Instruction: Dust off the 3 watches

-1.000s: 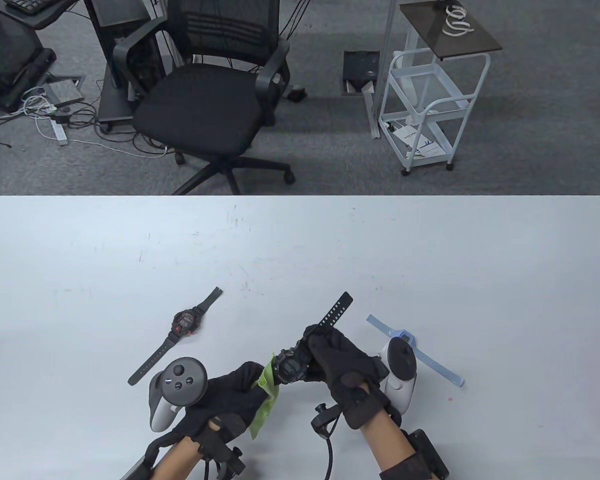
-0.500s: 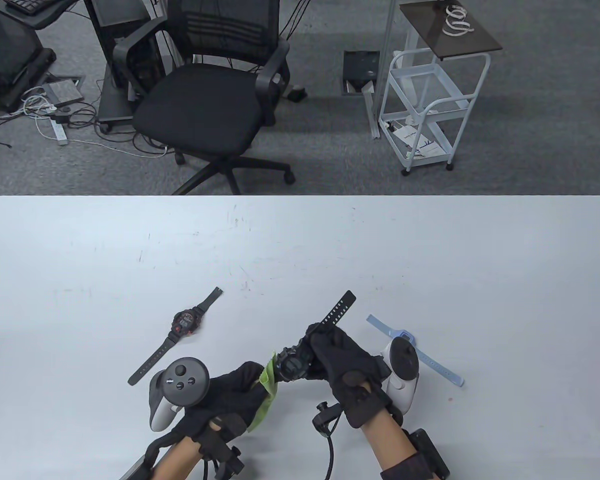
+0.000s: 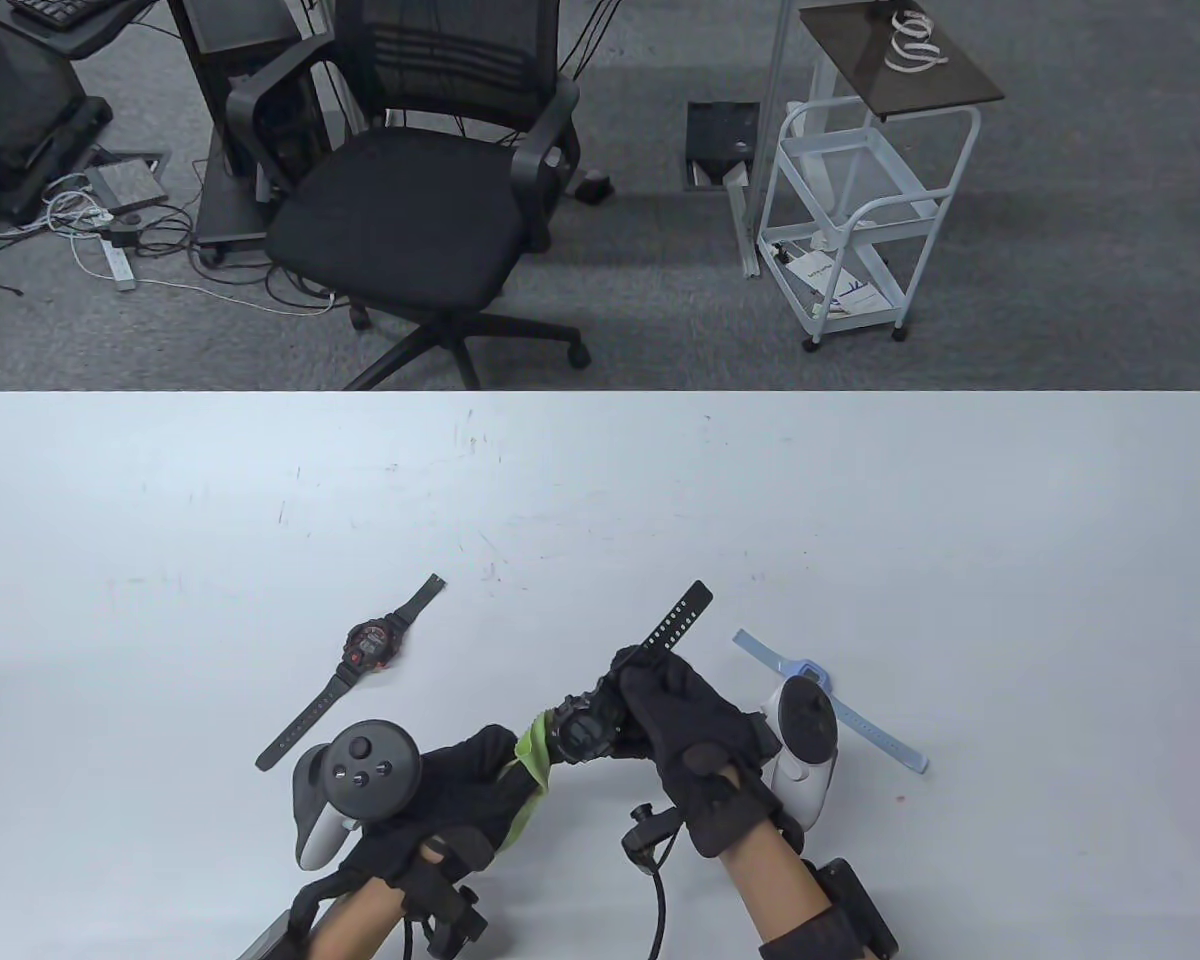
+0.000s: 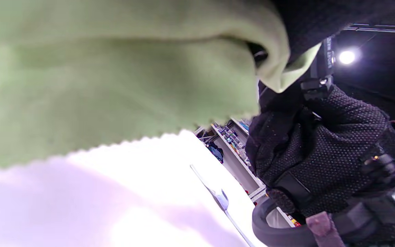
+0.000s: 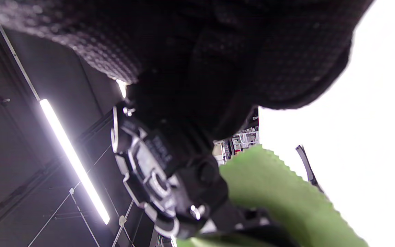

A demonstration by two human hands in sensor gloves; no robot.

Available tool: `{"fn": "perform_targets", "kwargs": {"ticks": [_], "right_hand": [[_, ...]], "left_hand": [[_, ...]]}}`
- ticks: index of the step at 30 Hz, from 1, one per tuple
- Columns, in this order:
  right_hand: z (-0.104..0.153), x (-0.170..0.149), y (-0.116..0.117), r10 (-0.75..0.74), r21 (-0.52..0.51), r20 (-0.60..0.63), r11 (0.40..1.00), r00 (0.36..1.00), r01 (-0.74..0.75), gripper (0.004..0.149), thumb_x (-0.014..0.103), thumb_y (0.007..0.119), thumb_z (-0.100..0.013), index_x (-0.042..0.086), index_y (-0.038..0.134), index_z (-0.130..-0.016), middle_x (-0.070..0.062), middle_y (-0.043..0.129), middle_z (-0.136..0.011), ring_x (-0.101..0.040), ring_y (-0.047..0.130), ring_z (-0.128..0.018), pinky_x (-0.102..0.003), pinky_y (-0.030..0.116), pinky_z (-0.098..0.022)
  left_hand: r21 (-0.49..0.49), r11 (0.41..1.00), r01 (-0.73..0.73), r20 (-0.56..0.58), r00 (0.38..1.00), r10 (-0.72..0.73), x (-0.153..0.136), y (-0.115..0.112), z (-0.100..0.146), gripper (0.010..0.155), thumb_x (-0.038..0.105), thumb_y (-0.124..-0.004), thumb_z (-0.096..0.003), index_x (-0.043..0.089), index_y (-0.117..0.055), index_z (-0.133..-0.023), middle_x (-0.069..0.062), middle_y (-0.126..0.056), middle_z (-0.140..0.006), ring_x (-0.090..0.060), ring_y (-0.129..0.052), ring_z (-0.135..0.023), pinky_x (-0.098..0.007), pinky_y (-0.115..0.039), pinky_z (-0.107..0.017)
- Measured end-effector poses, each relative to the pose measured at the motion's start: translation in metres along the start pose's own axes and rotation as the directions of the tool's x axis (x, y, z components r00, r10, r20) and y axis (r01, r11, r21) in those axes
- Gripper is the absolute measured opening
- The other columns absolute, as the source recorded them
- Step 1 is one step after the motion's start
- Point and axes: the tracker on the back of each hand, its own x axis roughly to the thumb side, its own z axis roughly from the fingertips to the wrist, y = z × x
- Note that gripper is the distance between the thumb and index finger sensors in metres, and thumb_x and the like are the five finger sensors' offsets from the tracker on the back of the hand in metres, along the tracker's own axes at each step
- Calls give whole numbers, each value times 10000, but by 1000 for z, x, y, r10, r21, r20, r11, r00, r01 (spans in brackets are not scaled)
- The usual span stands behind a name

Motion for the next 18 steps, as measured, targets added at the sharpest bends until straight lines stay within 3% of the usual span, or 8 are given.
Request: {"fn": "perform_targets", "kwargs": {"ticks": [3, 10, 15, 18], "right_hand": [[0, 0, 0, 1, -3, -1, 1000, 1000, -1, 458, 417, 807, -497, 166, 828, -880, -24, 1002, -718, -157, 1083, -511, -406, 929, -353], [0, 1, -2, -10, -22, 7, 1000, 1000, 10, 458, 416, 807, -496, 168, 830, -880, -23, 1002, -719, -154, 1084, -511, -404, 929, -354], [1, 1, -1, -12, -11, 10, 1000, 1000, 12, 457, 415, 809, -494, 170, 833, -879, -23, 1004, -717, -156, 1084, -513, -407, 928, -355], [1, 1, 0, -4, -3, 16, 1000, 1000, 4, 456, 413, 812, -493, 167, 840, -875, -25, 1008, -714, -157, 1086, -511, -409, 929, -353]], "left_hand": [[8, 1000, -1, -14, 1000, 2, 0, 0, 0, 443, 474, -851, -493, 98, -932, -713, -63, -1053, -471, -222, -1079, -261, -531, -915, -358], [-89, 994, -66, -19, 998, 65, 0, -4, -3, 484, 351, -826, -487, 81, -819, -888, -101, -993, -680, -270, -1077, -468, -585, -897, -471], [-72, 996, -44, -49, 998, 41, 0, -4, -3, 482, 346, -831, -468, 51, -869, -847, -112, -1039, -619, -236, -1117, -401, -556, -954, -435], [-86, 995, -43, -67, 997, 37, -1, -2, -3, 482, 364, -851, -464, 11, -916, -785, -111, -1080, -537, -215, -1150, -304, -535, -1004, -353]]}}
